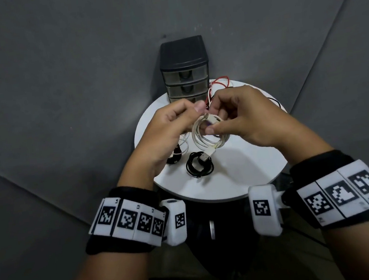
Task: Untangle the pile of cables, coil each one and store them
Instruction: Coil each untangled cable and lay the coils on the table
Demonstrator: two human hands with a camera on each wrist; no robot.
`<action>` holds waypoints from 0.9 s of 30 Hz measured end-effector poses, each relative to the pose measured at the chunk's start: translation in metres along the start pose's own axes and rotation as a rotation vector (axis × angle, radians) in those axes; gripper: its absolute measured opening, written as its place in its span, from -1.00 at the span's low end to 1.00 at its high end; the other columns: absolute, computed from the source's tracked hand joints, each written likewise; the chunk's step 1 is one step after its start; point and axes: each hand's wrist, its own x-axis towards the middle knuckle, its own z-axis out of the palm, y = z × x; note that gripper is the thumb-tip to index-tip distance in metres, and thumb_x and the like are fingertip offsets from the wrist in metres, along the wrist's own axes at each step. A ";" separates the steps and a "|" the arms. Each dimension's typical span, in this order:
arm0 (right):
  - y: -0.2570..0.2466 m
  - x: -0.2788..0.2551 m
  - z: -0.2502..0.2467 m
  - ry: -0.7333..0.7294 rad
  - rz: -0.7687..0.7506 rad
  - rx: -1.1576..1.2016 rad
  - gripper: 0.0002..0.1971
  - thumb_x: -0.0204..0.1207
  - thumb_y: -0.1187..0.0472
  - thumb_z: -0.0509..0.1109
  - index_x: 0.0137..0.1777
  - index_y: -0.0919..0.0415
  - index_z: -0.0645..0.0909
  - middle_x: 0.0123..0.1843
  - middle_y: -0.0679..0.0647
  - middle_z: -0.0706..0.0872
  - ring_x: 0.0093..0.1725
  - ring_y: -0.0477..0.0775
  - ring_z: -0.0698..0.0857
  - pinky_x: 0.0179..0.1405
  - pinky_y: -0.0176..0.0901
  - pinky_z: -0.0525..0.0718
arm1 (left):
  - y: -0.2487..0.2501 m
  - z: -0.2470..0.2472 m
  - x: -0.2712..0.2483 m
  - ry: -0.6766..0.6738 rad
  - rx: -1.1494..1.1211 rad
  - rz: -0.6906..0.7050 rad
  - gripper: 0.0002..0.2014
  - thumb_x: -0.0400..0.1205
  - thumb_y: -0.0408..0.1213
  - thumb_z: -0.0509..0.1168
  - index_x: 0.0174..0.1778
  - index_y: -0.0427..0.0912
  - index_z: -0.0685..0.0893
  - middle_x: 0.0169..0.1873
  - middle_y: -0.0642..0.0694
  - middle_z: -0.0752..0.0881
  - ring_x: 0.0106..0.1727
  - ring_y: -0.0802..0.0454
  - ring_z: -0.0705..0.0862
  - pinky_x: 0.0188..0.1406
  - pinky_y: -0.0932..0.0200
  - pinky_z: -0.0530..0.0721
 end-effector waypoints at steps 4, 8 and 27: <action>0.004 0.000 0.001 0.006 -0.009 -0.077 -0.69 0.31 0.27 0.73 -0.23 0.09 0.59 -0.43 -0.05 0.58 -0.40 -0.03 0.50 -0.34 -0.03 0.52 | -0.002 0.001 0.002 -0.016 0.116 0.030 -0.96 0.61 -0.29 0.52 -0.07 -0.08 0.79 -0.18 -0.14 0.83 -0.13 -0.09 0.79 0.12 -0.11 0.71; 0.003 -0.001 -0.001 -0.006 0.011 -0.127 -0.68 0.31 0.22 0.75 -0.26 0.10 0.59 -0.44 -0.01 0.59 -0.41 -0.02 0.50 -0.35 -0.07 0.49 | -0.005 0.000 0.004 -0.020 0.177 0.026 -0.89 0.58 -0.32 0.54 -0.06 -0.02 0.81 -0.19 -0.07 0.79 -0.19 -0.14 0.72 0.03 -0.07 0.69; -0.011 0.003 0.006 0.095 0.152 -0.472 -0.81 0.34 0.18 0.68 -0.27 0.07 0.68 -0.38 -0.06 0.64 -0.36 -0.08 0.53 -0.43 -0.15 0.37 | -0.007 0.001 0.014 0.053 0.353 0.101 -0.83 0.49 -0.42 0.61 -0.10 -0.08 0.85 -0.30 0.13 0.77 -0.37 0.07 0.66 -0.28 0.18 0.67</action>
